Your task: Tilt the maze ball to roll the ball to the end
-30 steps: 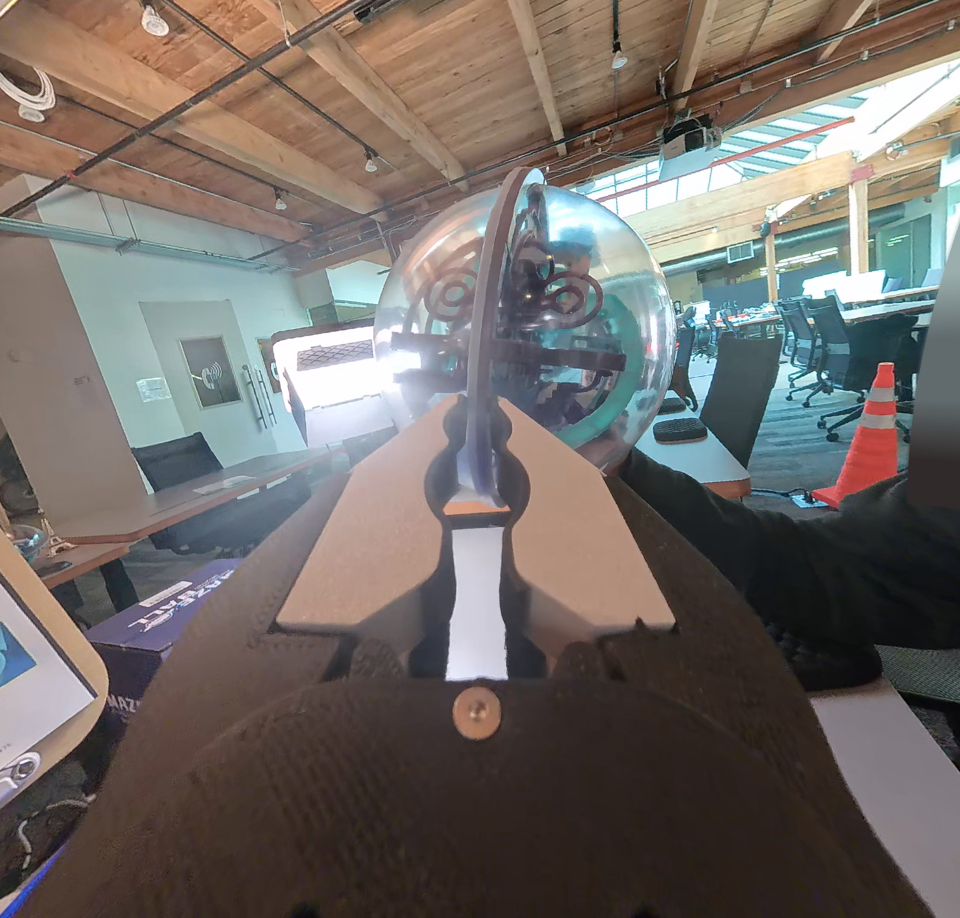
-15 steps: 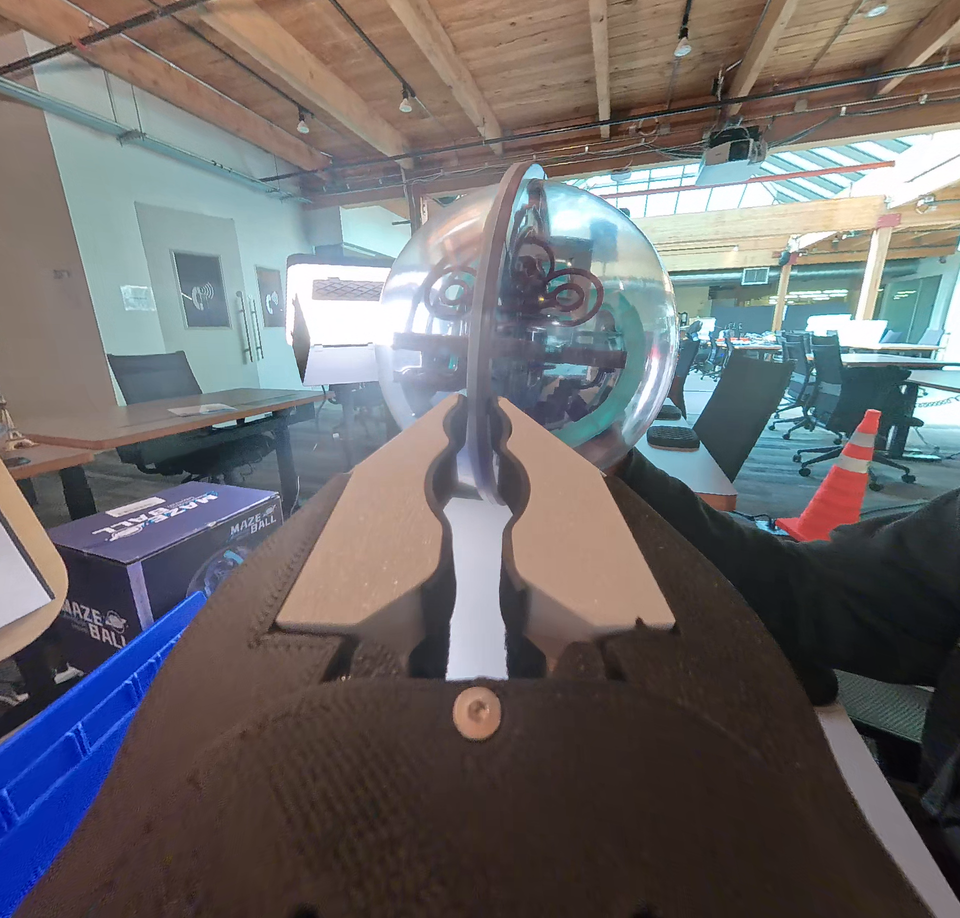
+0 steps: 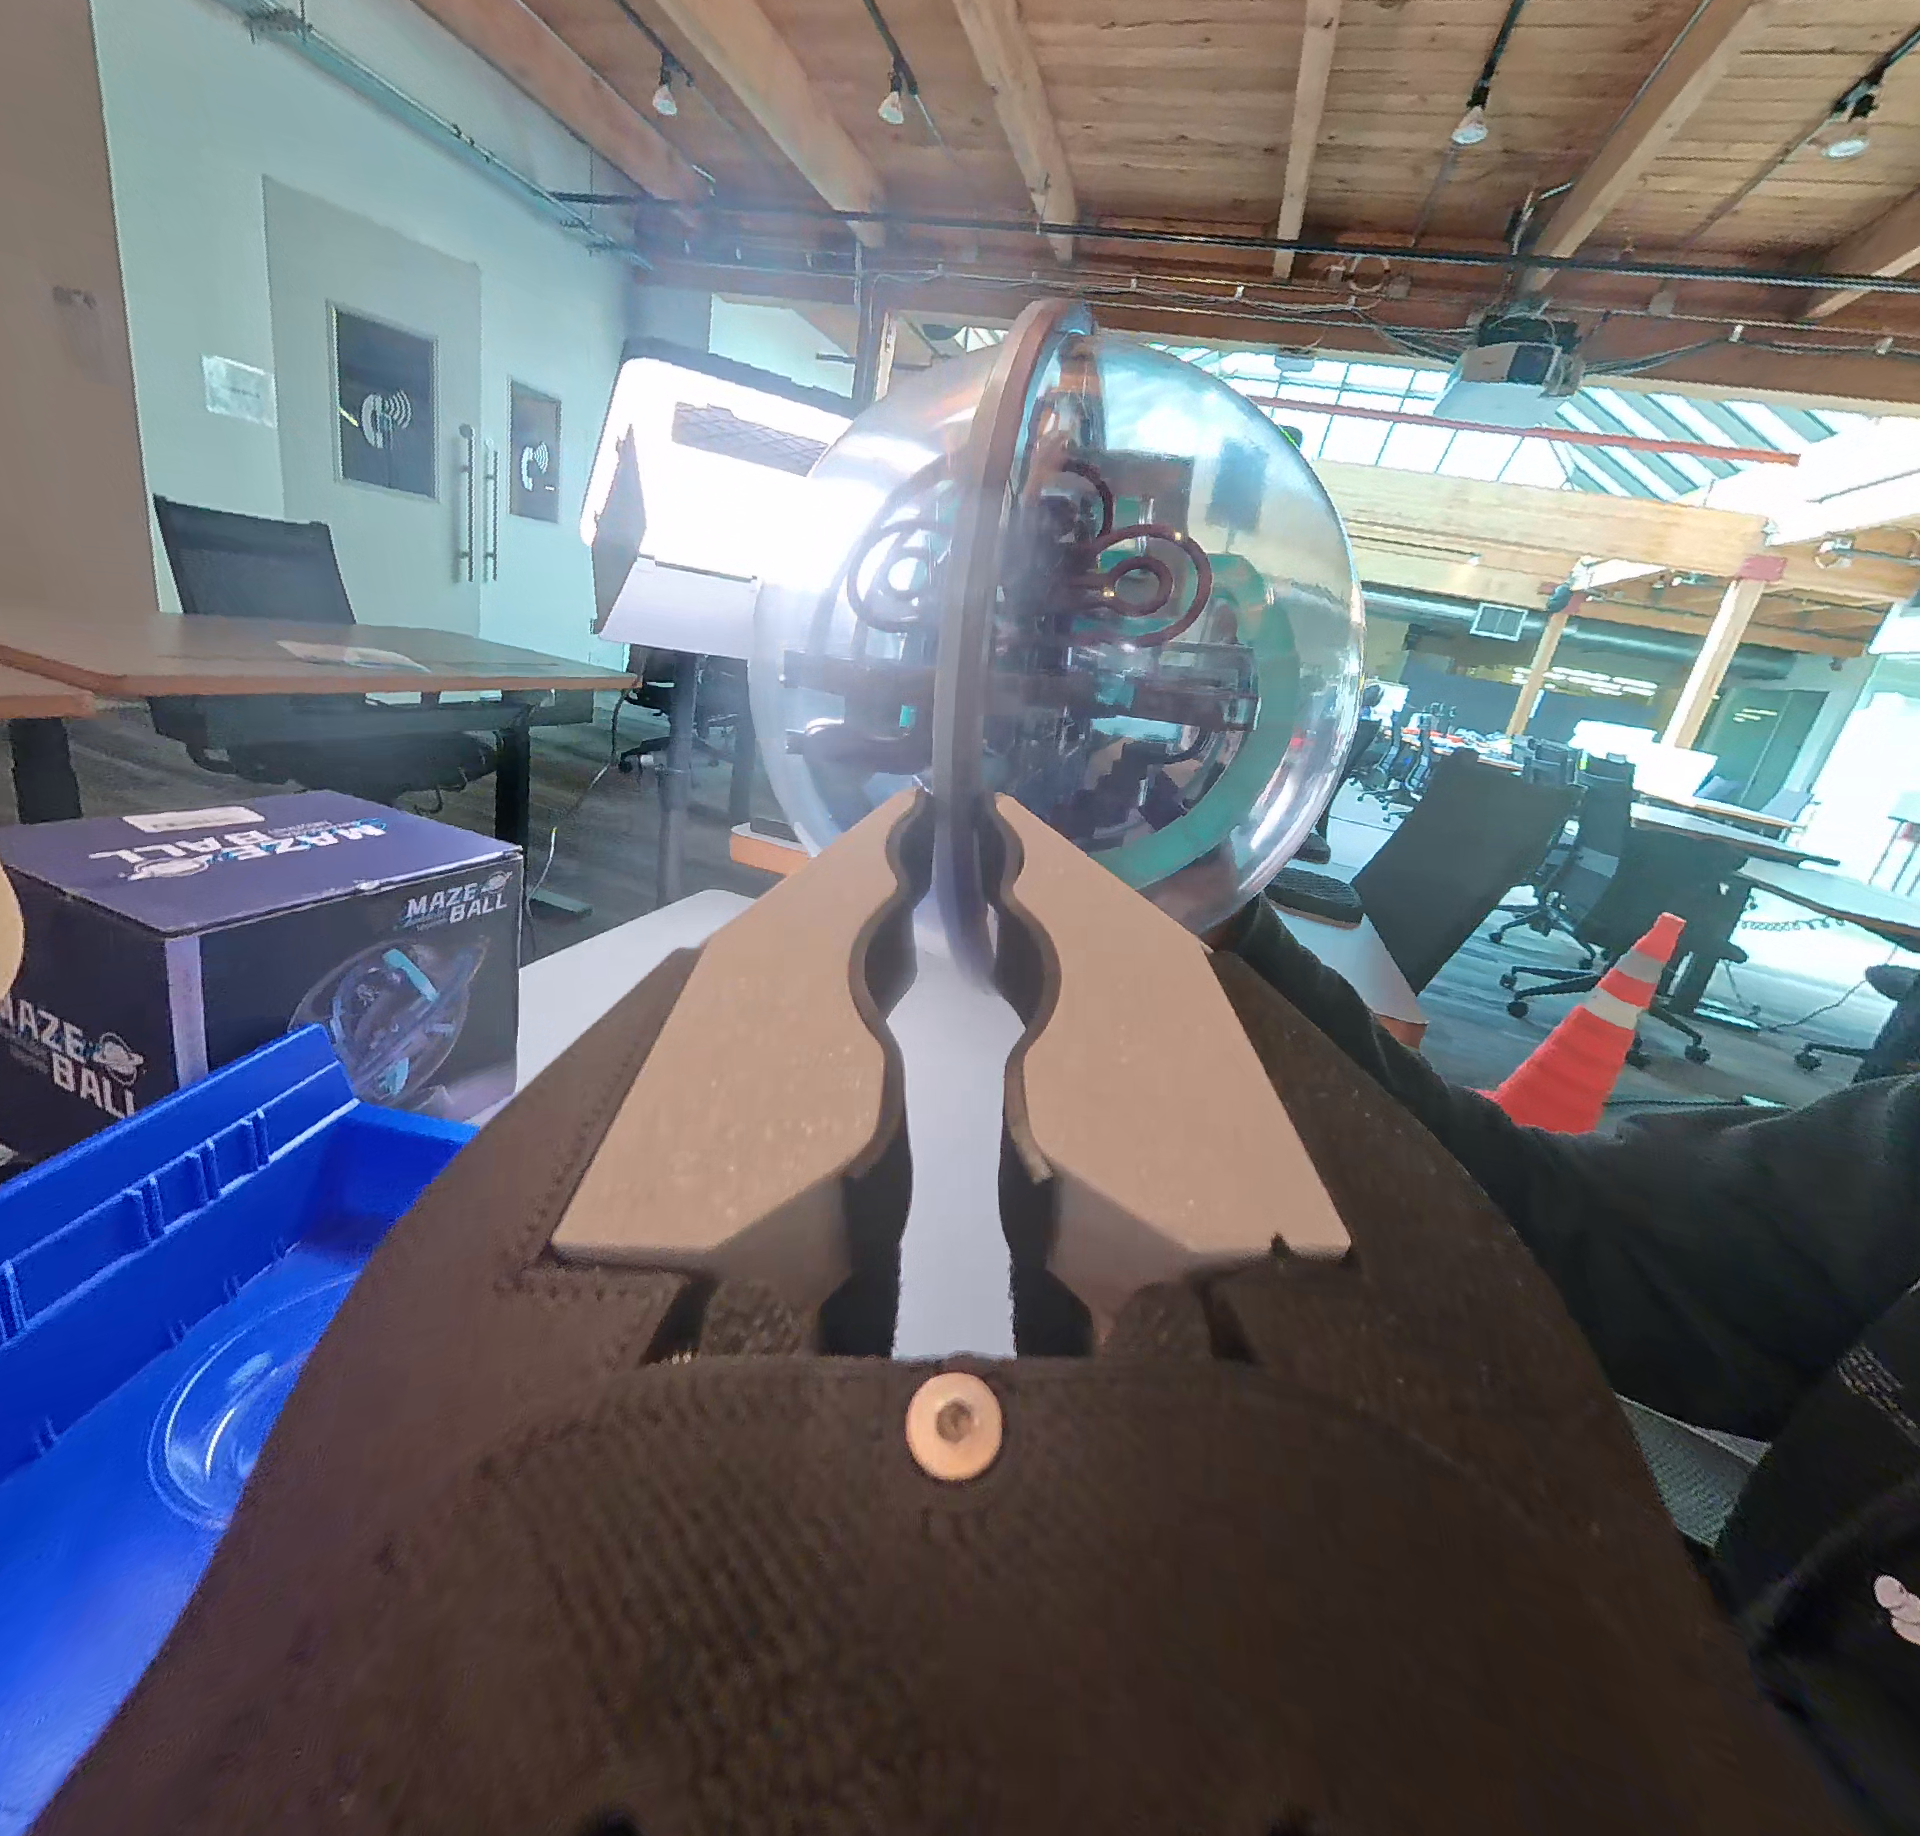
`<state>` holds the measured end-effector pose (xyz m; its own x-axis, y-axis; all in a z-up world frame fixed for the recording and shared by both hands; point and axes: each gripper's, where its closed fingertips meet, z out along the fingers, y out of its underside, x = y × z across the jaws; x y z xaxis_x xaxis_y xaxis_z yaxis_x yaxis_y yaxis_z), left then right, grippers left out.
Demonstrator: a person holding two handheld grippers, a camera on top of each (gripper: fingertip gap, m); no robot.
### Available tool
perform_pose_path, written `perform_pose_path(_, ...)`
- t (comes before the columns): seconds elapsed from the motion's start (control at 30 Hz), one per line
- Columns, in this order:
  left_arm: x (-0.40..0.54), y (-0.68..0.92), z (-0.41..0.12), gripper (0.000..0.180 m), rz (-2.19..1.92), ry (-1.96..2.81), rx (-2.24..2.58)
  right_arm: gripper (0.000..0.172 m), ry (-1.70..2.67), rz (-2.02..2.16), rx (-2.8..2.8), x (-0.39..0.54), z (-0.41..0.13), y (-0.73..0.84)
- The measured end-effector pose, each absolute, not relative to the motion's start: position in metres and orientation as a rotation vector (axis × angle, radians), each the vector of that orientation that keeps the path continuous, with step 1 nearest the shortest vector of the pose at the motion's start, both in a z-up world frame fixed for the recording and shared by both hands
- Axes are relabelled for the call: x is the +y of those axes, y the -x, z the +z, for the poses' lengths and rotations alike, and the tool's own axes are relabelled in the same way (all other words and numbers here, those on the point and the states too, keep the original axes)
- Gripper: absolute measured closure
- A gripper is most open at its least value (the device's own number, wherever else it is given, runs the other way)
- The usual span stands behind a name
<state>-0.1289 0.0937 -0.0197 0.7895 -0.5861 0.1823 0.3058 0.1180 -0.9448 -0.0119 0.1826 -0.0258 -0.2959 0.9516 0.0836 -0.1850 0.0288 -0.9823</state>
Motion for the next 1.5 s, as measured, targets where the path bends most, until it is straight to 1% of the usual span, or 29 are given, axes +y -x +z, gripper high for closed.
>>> perform_pose_path(0.4,0.107,0.141,-0.042,0.174,-0.813,1.374,0.091,0.165,1.066,1.606,-1.291,0.194,-0.045,0.023)
perform_pose_path(0.57,0.105,0.144,-0.061,0.174,-0.880,1.450,0.007,0.166,1.179,1.710,-1.267,0.195,-0.057,0.029)
perform_pose_path(0.77,0.091,0.139,-0.098,0.174,-0.952,1.546,-0.087,0.166,1.341,1.803,-1.233,0.185,-0.086,0.030)
perform_pose_path(0.9,0.078,0.135,-0.122,0.174,-0.998,1.600,-0.151,0.166,1.454,1.874,-1.172,0.173,-0.117,0.026)
perform_pose_path(1.03,0.067,0.128,-0.132,0.174,-0.985,1.627,-0.135,0.166,1.444,1.927,-1.126,0.165,-0.135,0.021)
perform_pose_path(1.27,0.071,0.123,-0.123,0.174,-0.855,1.599,-0.008,0.166,1.252,1.799,-1.186,0.167,-0.108,0.016)
perform_pose_path(1.5,0.068,0.111,-0.088,0.174,-0.771,1.415,0.142,0.166,1.041,1.663,-1.272,0.161,-0.071,0.000)
